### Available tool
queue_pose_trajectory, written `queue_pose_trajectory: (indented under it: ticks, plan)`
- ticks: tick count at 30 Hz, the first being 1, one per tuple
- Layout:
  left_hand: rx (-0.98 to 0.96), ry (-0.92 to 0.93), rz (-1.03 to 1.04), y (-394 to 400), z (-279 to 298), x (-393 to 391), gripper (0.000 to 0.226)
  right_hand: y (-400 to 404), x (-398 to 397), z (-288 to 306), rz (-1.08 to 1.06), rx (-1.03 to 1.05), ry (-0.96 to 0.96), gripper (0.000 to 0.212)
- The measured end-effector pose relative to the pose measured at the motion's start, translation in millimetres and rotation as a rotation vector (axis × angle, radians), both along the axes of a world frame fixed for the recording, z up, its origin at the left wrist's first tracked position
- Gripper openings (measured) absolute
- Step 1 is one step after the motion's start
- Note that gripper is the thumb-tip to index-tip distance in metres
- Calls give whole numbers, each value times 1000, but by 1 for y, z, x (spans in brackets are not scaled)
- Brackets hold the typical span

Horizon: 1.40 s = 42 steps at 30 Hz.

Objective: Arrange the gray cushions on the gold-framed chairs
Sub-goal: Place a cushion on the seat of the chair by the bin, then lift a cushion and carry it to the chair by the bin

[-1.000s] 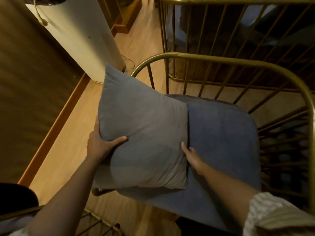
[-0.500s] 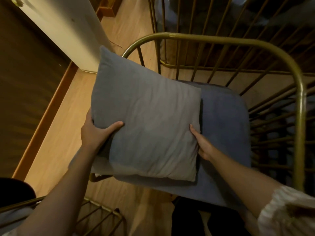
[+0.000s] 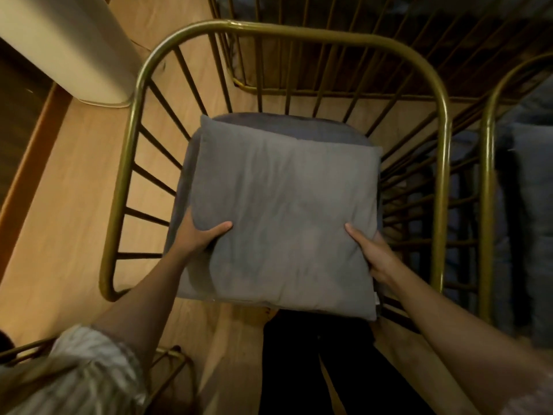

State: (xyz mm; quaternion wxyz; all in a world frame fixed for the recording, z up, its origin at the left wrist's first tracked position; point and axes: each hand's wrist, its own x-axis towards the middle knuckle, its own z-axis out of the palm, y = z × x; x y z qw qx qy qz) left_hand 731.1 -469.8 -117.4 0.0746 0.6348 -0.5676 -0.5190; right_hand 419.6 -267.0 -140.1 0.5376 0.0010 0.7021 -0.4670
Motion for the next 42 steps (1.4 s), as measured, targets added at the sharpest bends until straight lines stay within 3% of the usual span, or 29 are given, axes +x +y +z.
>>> queue_pose_trajectory:
  ticks: [1, 4, 8, 10, 12, 14, 17, 20, 24, 31, 37, 40, 42]
  plan:
    - [50, -23, -13, 1, -5, -1, 101, 5, 0, -2, -8, 13, 4, 95]
    - [125, -46, -28, 1, -18, 0, 103, 14, 6, -12, 9, 34, -37, 117]
    - [145, -70, 7, -1, -33, 6, 103, 9, 12, -21, 123, 49, -94, 97]
    - [161, -65, 4, 1, -36, 5, 105, 6, 12, -24, 147, 97, -68, 107]
    - [157, -43, 28, 6, -34, 2, 108, 4, 10, -22, 142, 148, 3, 119]
    - [135, 39, 144, 15, -30, -7, 107, 3, 8, -15, 171, 146, 122, 118]
    - [59, 178, 419, 35, -7, -43, 102, -3, 3, 6, 222, 50, 337, 105]
    - [-6, 362, 507, 62, 20, -108, 96, -1, -15, 39, 200, -35, 439, 85]
    - [-38, 389, 302, 111, 56, -213, 70, 29, -61, 81, 91, -74, 557, 65]
    - [6, 376, -72, 202, 98, -358, 56, 174, -192, 129, -64, -5, 866, 50]
    - [50, 338, -207, 277, 102, -459, 51, 306, -315, 138, -100, 311, 1148, 54]
    - [89, 327, -236, 311, 99, -506, 54, 352, -371, 140, -135, 396, 1076, 68]
    - [152, 341, -209, 327, 98, -531, 69, 375, -402, 132, -128, 424, 996, 82]
